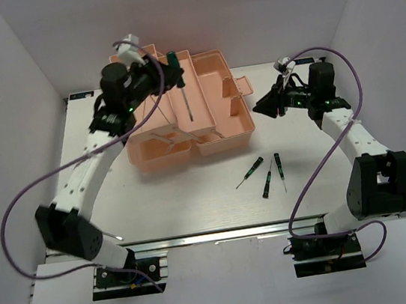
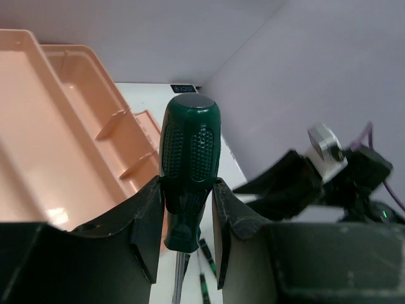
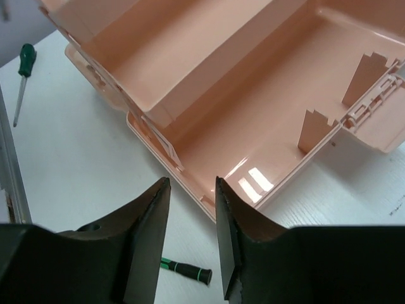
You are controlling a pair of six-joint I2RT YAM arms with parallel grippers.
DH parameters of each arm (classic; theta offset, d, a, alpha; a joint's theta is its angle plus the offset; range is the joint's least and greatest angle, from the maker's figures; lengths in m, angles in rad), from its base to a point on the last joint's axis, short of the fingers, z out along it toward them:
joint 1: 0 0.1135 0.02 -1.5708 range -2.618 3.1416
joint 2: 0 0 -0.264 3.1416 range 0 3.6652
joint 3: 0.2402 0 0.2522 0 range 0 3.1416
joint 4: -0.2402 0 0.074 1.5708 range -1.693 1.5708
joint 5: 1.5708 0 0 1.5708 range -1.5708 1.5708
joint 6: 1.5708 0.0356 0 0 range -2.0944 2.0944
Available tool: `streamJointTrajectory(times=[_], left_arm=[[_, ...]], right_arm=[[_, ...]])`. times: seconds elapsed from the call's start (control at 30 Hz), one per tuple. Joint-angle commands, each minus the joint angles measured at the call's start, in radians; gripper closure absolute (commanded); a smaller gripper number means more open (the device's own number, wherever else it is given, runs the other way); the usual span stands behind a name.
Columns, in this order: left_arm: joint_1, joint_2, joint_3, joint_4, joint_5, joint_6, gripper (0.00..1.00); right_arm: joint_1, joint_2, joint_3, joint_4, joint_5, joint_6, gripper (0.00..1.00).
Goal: Sort the tools into containers
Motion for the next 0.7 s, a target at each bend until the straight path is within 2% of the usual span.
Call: streamJointTrajectory(times=[0.0,0.03,0.07,0.1,0.13,0.23,0.27,0.3,0.33,0.4,0.43,0.47,0.53,0.63,0.67], left_arm=[[-0.050,0.175,0.165,0.032,-0.116,-0.046,1.00],[-0.069,0.222,0.269,-0.037,-0.145,-0.026,1.00],[-0.076,0.270,0.323,-0.083,-0.252,-0.025,1.00],[-0.080,0.354,0.366,-0.103,-0.268,-0.015,1.00],[-0.081,0.440,0.473,-0.167,-0.352,-0.015,1.00],[-0.087,0.584,0.675,-0.347,-0.421,0.034,0.99],[-0.087,0.634,0.831,-0.394,-0.451,0.047,0.98],[-0.087,0.714,0.898,-0.478,-0.463,0.075,0.96],[-0.087,0.740,0.946,-0.513,-0.474,0.078,0.90],[-0.087,0.743,0.936,-0.524,-0.497,0.087,0.83],[-0.087,0.717,0.907,-0.518,-0.504,0.086,0.80],[-0.087,0.705,0.876,-0.509,-0.509,0.086,0.71],[-0.087,0.682,0.822,-0.498,-0.517,0.090,0.64],[-0.087,0.688,0.859,-0.524,-0.497,0.107,0.58],[-0.089,0.685,0.872,-0.518,-0.485,0.121,0.51]], right_arm=[[-0.003,-0.068,-0.030,-0.009,0.027,-0.049,0.59],[-0.003,-0.087,-0.045,-0.009,0.031,-0.050,0.58],[-0.003,-0.094,-0.053,-0.035,0.036,-0.050,0.58],[-0.003,-0.111,-0.059,-0.046,0.045,-0.052,0.56],[-0.003,-0.120,-0.073,-0.047,0.053,-0.053,0.54],[-0.003,-0.145,-0.096,-0.058,0.071,-0.061,0.48],[-0.003,-0.150,-0.099,-0.061,0.090,-0.063,0.44],[-0.003,-0.153,-0.099,-0.078,0.100,-0.067,0.42],[-0.003,-0.154,-0.098,-0.086,0.114,-0.082,0.40],[-0.005,-0.154,-0.098,-0.093,0.166,-0.086,0.33],[-0.003,-0.153,-0.099,-0.101,0.177,-0.095,0.33],[-0.003,-0.151,-0.101,-0.106,0.182,-0.102,0.32],[-0.003,-0.143,-0.102,-0.109,0.180,-0.104,0.31],[-0.003,-0.127,-0.099,-0.107,0.173,-0.099,0.31],[-0.003,-0.119,-0.093,-0.109,0.173,-0.096,0.31]])
